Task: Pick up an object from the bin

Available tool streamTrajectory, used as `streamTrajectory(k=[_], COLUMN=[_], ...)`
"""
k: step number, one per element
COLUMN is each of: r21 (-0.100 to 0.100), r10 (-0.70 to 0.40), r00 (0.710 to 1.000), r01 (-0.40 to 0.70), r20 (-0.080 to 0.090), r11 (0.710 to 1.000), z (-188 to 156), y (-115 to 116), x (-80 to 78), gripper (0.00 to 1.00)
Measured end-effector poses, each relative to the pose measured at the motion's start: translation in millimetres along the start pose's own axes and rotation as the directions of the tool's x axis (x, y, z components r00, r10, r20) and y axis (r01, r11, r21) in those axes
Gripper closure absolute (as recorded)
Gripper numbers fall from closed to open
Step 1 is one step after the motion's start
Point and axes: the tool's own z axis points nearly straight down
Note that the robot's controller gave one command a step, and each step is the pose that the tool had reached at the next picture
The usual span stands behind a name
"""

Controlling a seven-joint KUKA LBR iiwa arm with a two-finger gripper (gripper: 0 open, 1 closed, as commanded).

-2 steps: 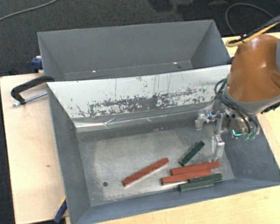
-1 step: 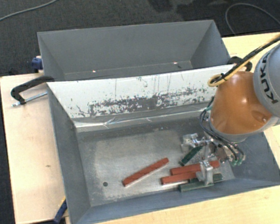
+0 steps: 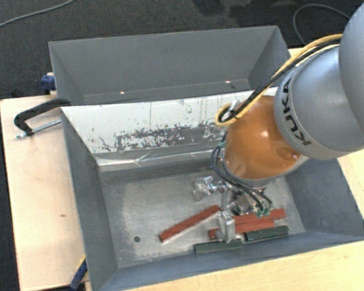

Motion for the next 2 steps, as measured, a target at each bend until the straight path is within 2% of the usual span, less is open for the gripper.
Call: streamTrajectory(k=[1, 2], r21=[0.002, 0.004], r10=[0.007, 0.038], r00=[1.0, 0.999], r01=[-0.007, -0.038], r20=[-0.007, 0.006], r11=[1.0, 0.999], z=[0.7, -173.8], y=[-4.6, 0.5], x=[2.4, -21.7], gripper=[1.0, 1.0])
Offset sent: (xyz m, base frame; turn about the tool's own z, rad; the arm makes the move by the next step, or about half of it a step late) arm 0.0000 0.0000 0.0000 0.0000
